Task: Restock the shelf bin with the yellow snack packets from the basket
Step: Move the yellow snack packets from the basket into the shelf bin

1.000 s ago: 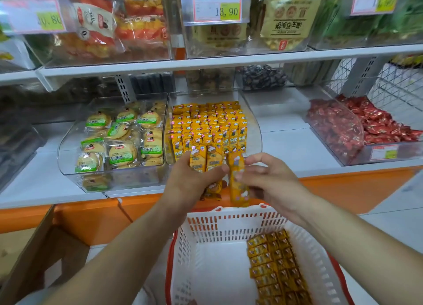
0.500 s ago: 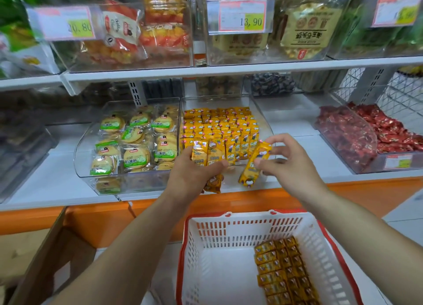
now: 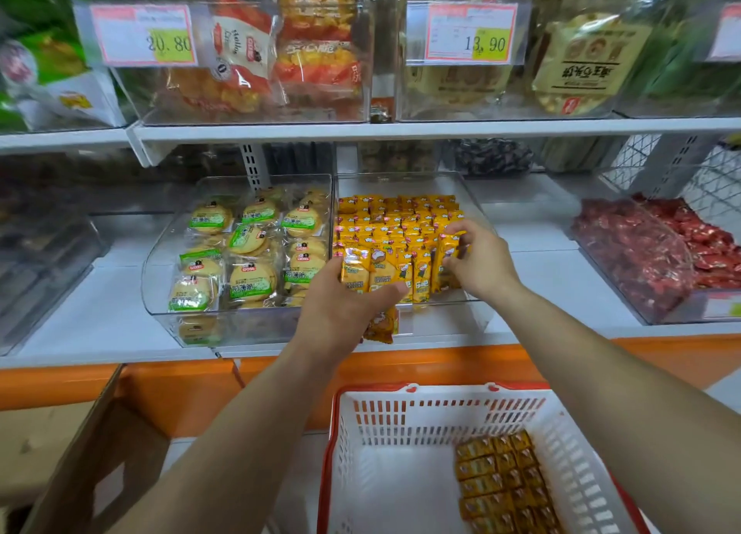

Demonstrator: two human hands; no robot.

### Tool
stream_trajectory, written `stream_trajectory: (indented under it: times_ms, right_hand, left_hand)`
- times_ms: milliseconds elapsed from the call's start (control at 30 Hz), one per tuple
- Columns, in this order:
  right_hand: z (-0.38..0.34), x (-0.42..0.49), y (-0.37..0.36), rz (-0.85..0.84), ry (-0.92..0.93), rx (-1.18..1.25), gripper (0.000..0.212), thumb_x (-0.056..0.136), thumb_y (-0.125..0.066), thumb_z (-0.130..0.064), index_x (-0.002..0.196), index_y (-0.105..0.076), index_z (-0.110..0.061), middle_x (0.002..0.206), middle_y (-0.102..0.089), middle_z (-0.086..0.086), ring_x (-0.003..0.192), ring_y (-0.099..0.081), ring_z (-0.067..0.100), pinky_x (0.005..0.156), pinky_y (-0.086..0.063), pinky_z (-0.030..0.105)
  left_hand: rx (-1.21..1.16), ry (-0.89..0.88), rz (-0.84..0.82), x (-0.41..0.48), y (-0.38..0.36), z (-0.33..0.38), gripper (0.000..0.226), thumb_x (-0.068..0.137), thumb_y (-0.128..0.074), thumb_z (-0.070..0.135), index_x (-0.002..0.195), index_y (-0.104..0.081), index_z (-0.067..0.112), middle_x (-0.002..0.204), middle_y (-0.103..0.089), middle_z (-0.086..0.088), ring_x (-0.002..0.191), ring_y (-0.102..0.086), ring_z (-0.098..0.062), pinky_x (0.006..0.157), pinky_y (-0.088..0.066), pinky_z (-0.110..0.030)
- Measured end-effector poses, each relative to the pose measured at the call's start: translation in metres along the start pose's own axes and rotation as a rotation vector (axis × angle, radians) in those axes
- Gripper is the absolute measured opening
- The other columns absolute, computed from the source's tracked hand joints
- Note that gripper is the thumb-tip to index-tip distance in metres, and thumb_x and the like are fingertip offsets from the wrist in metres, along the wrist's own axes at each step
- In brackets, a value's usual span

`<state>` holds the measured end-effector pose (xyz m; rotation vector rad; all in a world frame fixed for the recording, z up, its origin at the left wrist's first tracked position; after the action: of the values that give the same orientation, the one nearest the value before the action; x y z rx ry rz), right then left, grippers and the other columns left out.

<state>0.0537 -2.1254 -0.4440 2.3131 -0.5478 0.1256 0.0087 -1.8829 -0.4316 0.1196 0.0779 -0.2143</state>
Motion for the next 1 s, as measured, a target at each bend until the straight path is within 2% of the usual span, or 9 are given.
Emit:
stream_trajectory:
  times_ms: [100, 267, 433, 500, 567, 700, 767, 867, 1000]
  right_hand:
    - [0.012, 0.009, -0.016, -0.070, -0.041, -0.037, 0.043, 0.077, -0.076, -0.001, 0.103, -0.059, -0.030, 0.080, -0.061, -0.007, 0.072, -0.057, 0.016, 0.053, -0.035, 0.008]
    - [0.016, 0.016, -0.031, -0.159, -0.069, -0.078, 0.044, 0.076, -0.071, 0.005, 0.102, -0.058, -0.028, 0.098, -0.069, 0.009, 0.086, -0.065, 0.028, 0.075, -0.055, 0.034]
    - [0.018, 0.018, -0.034, -0.150, -0.073, -0.127, 0.046, 0.078, -0.072, 0.005, 0.116, -0.064, -0.019, 0.118, -0.059, 0.010, 0.104, -0.053, 0.023, 0.093, -0.044, 0.028]
    - [0.016, 0.017, -0.033, -0.155, -0.073, -0.165, 0.050, 0.080, -0.071, 0.005, 0.126, -0.062, -0.013, 0.104, -0.057, 0.008, 0.096, -0.052, 0.021, 0.088, -0.044, 0.027]
    - [0.013, 0.013, -0.029, -0.160, -0.082, -0.153, 0.056, 0.082, -0.069, 0.004, 0.133, -0.056, -0.012, 0.099, -0.058, 0.005, 0.093, -0.055, 0.022, 0.085, -0.046, 0.028]
    - [-0.009, -0.007, -0.008, -0.145, -0.035, -0.164, 0.068, 0.082, -0.075, -0.008, 0.142, -0.044, -0.014, 0.125, -0.056, 0.014, 0.110, -0.059, 0.032, 0.095, -0.050, 0.041]
    - [-0.019, -0.026, 0.010, -0.117, -0.025, -0.039, 0.059, 0.083, -0.076, -0.015, 0.135, -0.050, -0.018, 0.115, -0.058, 0.007, 0.099, -0.063, 0.025, 0.087, -0.053, 0.039]
    - [-0.018, -0.066, 0.033, -0.177, -0.138, 0.285, 0.036, 0.086, -0.073, -0.020, 0.119, -0.061, -0.026, 0.101, -0.064, -0.002, 0.084, -0.068, 0.016, 0.072, -0.056, 0.031]
    - [-0.018, -0.110, 0.039, -0.331, -0.229, 0.530, 0.023, 0.095, -0.064, -0.024, 0.115, -0.066, -0.032, 0.103, -0.069, 0.002, 0.084, -0.072, 0.017, 0.068, -0.055, 0.030]
  left_hand:
    - [0.015, 0.002, -0.020, 0.000, 0.000, -0.001, 0.035, 0.081, -0.084, 0.022, 0.111, -0.067, 0.019, 0.094, -0.079, 0.002, 0.083, -0.078, -0.016, 0.071, -0.065, -0.034]
    - [0.016, 0.004, -0.041, 0.004, -0.003, -0.004, 0.038, 0.081, -0.085, 0.023, 0.113, -0.065, 0.018, 0.099, -0.079, -0.002, 0.086, -0.077, -0.019, 0.074, -0.065, -0.036]
    - [-0.012, -0.015, -0.069, 0.005, -0.012, -0.009, 0.035, 0.079, -0.086, 0.018, 0.107, -0.067, 0.018, 0.087, -0.079, 0.004, 0.076, -0.077, -0.012, 0.058, -0.057, -0.019]
    - [-0.009, -0.002, -0.074, 0.005, -0.016, -0.010, 0.040, 0.078, -0.087, 0.020, 0.111, -0.065, 0.017, 0.088, -0.079, 0.002, 0.079, -0.077, -0.014, 0.064, -0.061, -0.024]
    - [-0.010, 0.023, -0.083, 0.005, -0.020, -0.012, 0.043, 0.078, -0.088, 0.024, 0.113, -0.064, 0.018, 0.092, -0.079, 0.000, 0.083, -0.077, -0.018, 0.076, -0.064, -0.036]
    - [-0.014, 0.101, -0.104, 0.002, -0.026, -0.017, 0.052, 0.075, -0.089, 0.035, 0.116, -0.062, 0.018, 0.099, -0.078, -0.006, 0.088, -0.077, -0.028, 0.082, -0.062, -0.054]
    - [-0.030, 0.111, -0.131, 0.001, -0.030, -0.018, 0.050, 0.075, -0.090, 0.033, 0.115, -0.065, 0.016, 0.098, -0.079, -0.007, 0.087, -0.077, -0.030, 0.084, -0.061, -0.058]
    - [-0.044, 0.136, -0.200, -0.003, -0.042, -0.022, 0.049, 0.076, -0.089, 0.025, 0.116, -0.064, 0.012, 0.095, -0.078, -0.016, 0.089, -0.075, -0.041, 0.082, -0.057, -0.066]
    - [-0.012, 0.114, -0.357, -0.014, -0.068, -0.025, 0.041, 0.078, -0.086, 0.022, 0.114, -0.068, 0.019, 0.101, -0.078, -0.013, 0.095, -0.075, -0.038, 0.089, -0.057, -0.062]
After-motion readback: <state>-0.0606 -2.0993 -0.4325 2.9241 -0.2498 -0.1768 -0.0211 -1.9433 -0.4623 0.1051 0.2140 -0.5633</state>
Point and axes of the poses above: each hand's wrist, its own x-axis towards the middle knuckle, its own y-axis out of the back of the hand, z = x × y, the point moved 8 cm from there along x, towards the middle knuckle
